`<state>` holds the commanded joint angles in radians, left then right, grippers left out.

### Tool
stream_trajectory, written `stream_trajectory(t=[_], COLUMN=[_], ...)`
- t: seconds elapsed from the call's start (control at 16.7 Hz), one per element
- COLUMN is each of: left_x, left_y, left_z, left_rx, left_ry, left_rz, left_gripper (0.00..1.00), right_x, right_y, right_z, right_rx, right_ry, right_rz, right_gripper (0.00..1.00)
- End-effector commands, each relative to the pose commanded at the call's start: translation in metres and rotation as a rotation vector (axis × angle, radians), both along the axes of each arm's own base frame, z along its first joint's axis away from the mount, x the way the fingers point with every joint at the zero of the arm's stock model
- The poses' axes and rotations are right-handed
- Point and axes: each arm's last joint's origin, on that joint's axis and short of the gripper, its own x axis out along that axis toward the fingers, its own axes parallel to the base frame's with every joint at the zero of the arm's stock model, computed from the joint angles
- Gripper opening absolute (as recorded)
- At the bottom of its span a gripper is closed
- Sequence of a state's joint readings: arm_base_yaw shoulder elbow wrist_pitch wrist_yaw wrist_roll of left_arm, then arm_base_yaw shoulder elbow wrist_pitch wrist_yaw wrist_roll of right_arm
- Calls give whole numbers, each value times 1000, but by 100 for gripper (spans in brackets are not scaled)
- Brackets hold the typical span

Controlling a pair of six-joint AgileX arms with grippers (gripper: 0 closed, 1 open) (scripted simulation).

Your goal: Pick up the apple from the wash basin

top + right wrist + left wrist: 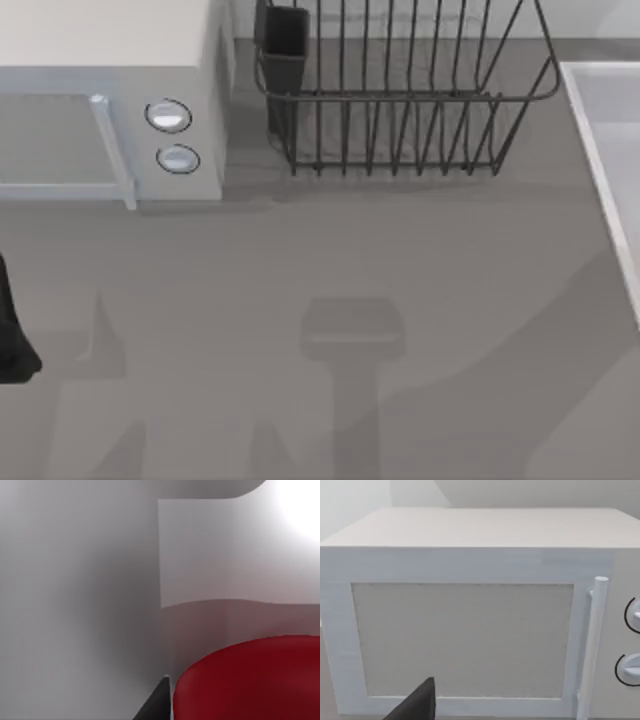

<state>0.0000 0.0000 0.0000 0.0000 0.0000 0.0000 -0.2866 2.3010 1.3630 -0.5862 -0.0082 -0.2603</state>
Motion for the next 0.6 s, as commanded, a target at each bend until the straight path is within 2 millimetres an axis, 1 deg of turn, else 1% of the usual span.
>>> stream_trajectory(t=[0.12,0.18,0.3,0.42,0.6], left_x=[0,0,0,0,0], left_y=[0,0,0,0,0], left_z=[0,0,0,0,0], left_rx=[0,0,0,0,0], left_ry=[0,0,0,0,0], left_rz=[0,0,0,0,0], left_gripper=[100,100,100,100,100], right_x=[5,9,17,24,25], right_y=[-2,-3,-6,-8,-9], right_z=[9,17,41,74,134], right_rx=[-1,-2,-1,2,8], right_ry=[-4,-6,-4,7,27], right_rz=[0,0,0,0,0], right_gripper=[0,0,0,0,0])
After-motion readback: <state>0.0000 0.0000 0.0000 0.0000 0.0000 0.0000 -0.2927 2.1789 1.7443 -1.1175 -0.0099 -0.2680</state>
